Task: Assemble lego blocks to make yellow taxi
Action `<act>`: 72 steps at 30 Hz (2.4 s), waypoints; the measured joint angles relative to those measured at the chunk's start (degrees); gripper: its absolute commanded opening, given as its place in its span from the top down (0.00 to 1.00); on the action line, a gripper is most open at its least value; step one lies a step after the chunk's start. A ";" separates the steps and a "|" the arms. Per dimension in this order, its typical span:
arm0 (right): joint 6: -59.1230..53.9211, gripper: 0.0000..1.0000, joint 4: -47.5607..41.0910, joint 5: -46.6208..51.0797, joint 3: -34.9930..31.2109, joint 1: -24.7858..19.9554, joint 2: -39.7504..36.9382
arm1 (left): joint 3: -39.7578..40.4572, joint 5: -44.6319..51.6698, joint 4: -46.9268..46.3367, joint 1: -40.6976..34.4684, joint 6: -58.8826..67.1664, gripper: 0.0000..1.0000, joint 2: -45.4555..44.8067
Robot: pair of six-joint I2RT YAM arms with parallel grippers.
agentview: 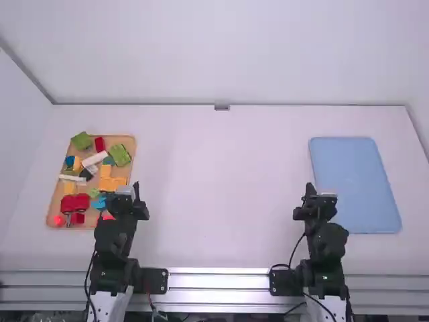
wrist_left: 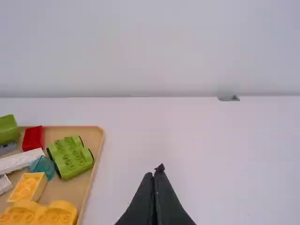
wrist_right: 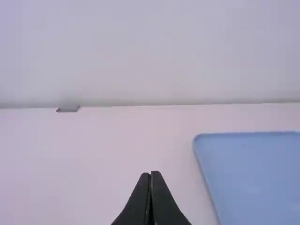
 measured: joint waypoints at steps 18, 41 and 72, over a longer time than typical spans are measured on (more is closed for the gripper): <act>-2.89 0.86 -1.09 -2.38 6.64 2.86 10.34 | 3.13 -0.02 -1.86 0.07 -0.26 0.86 5.97; -16.31 0.44 -5.77 -18.51 48.41 20.22 58.64 | 24.57 -7.45 -8.81 1.64 -11.85 0.43 33.29; -42.05 0.03 -19.87 -51.19 90.95 37.81 107.40 | 48.30 -10.84 -22.08 19.21 -25.97 0.02 62.88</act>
